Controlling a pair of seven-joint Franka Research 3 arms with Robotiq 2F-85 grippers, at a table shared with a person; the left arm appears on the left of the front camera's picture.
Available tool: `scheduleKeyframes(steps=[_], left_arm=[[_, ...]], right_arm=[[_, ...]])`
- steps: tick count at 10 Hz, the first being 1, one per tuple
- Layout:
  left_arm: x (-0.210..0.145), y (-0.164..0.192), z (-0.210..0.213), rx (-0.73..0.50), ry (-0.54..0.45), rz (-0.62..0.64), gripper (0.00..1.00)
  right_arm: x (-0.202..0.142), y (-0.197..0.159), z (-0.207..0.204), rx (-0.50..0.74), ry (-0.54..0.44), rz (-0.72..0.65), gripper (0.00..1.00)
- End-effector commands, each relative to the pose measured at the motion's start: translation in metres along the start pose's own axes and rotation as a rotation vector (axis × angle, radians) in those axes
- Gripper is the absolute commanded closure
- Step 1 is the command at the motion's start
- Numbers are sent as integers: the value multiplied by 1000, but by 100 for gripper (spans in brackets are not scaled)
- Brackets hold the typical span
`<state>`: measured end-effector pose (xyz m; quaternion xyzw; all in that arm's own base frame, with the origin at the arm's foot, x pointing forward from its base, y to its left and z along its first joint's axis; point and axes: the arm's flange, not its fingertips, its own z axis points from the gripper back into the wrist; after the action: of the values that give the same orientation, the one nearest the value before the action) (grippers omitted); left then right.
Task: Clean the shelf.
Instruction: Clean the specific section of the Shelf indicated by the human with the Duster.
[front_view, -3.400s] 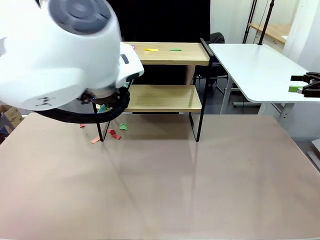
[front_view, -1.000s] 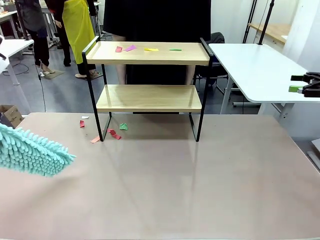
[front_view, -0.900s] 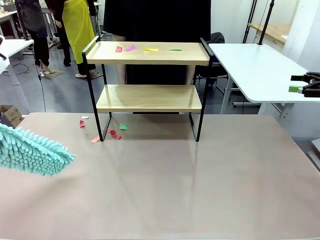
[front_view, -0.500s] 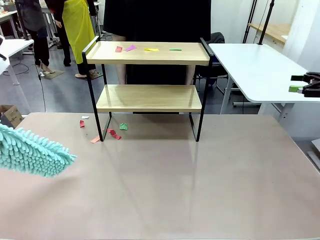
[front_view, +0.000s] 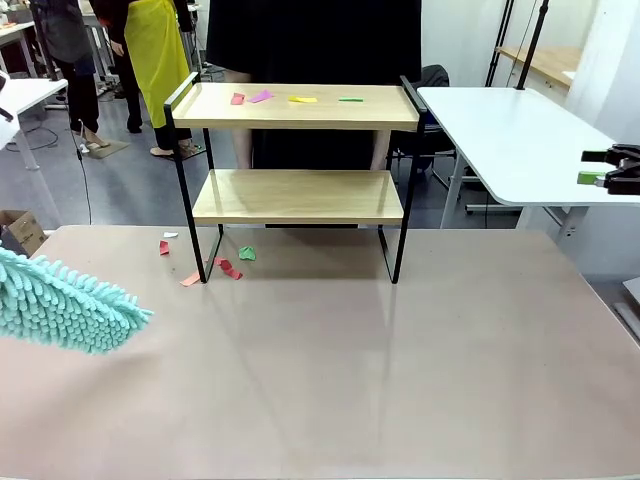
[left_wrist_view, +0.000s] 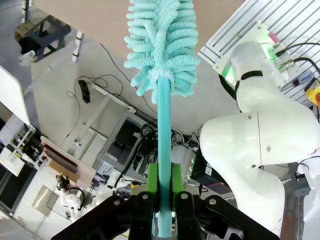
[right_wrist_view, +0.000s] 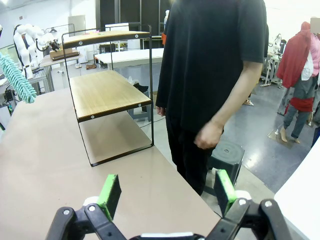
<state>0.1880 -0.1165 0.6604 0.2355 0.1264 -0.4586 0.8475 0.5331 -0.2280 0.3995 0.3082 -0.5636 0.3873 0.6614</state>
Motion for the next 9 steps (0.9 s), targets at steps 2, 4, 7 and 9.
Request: scheduleKeyframes(steps=[2, 4, 7, 9], left_arm=[[-2, -2, -2, -20, -6, 11, 87], [-2, -2, -2, -20, -6, 11, 87], [-2, -2, -2, -20, -6, 11, 87], [-2, -2, -2, -20, -6, 11, 87]], right_arm=[[3, 0, -2, -2, -1, 6, 0], [3, 0, -2, -2, -1, 6, 0], [3, 0, -2, -2, -1, 6, 0], [3, 0, -2, -2, -1, 6, 0]])
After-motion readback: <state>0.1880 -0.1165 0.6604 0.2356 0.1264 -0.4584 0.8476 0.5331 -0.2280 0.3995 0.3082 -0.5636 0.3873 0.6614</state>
